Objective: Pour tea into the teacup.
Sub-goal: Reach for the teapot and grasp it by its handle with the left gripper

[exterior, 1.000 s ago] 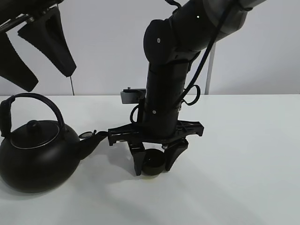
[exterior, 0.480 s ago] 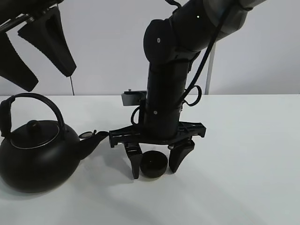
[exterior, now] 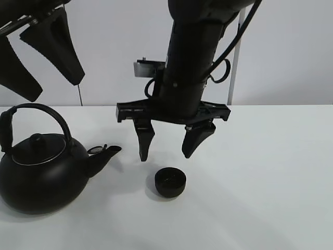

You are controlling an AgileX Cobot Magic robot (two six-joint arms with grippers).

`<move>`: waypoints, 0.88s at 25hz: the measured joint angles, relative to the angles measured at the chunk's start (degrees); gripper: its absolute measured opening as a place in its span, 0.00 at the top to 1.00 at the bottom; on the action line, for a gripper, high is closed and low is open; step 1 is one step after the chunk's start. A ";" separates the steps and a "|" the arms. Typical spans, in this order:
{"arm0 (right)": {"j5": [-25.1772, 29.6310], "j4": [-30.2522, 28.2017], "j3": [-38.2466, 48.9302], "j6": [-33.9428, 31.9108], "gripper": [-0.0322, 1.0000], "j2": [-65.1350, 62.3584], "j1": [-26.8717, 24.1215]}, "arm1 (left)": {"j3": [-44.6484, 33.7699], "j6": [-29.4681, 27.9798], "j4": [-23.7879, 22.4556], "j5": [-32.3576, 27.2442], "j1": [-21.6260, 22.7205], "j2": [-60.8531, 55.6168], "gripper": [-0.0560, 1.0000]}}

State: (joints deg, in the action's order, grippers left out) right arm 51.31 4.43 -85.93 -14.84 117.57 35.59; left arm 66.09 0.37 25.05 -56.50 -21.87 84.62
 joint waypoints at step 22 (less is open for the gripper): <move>5.08 2.94 19.89 8.51 0.48 -36.87 -11.98 | 0.00 0.00 0.00 0.00 0.00 0.00 0.50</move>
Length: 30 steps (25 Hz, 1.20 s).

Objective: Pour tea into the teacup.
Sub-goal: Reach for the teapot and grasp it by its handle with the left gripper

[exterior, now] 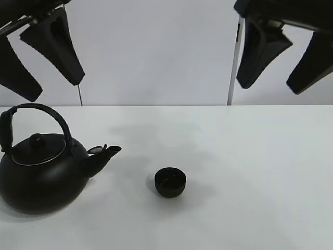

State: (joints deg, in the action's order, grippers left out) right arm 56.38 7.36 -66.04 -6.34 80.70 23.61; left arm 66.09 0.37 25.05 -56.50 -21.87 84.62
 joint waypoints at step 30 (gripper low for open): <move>1.08 -1.07 0.16 1.65 0.48 -3.39 -1.72 | 0.00 0.00 0.00 0.34 0.00 0.00 0.50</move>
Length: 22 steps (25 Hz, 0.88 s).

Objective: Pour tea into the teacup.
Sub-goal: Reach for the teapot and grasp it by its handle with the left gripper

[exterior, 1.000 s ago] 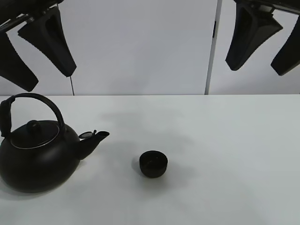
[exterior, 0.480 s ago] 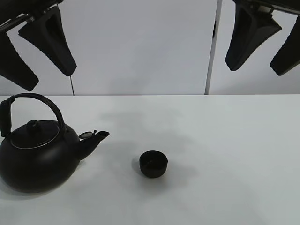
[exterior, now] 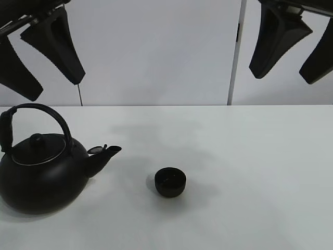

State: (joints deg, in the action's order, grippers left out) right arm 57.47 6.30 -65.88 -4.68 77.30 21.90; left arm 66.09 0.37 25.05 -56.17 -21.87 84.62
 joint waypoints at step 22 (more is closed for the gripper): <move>-0.33 0.00 0.00 0.00 0.48 0.00 0.00 | 0.00 0.16 -5.72 10.70 0.00 0.00 0.46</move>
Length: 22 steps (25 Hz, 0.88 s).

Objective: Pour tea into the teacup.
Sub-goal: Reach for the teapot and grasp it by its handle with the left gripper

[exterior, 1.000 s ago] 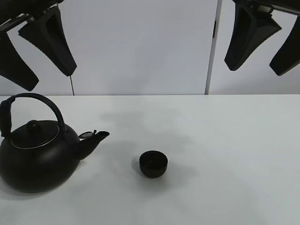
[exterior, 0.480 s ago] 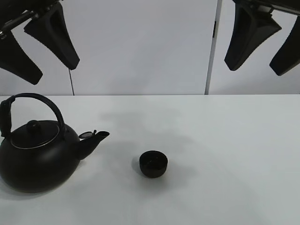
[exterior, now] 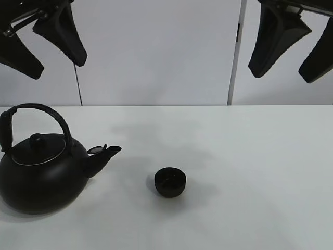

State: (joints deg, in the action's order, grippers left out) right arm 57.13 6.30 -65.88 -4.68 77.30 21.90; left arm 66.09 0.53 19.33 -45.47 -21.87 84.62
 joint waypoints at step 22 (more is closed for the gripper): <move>-1.15 -0.55 0.00 0.00 0.48 0.00 0.00 | -33.02 22.11 9.89 49.12 0.00 -23.55 0.38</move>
State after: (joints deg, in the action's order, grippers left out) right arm 55.98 5.75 -65.88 -4.68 77.30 21.90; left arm 33.08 22.64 29.22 3.65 -21.87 61.07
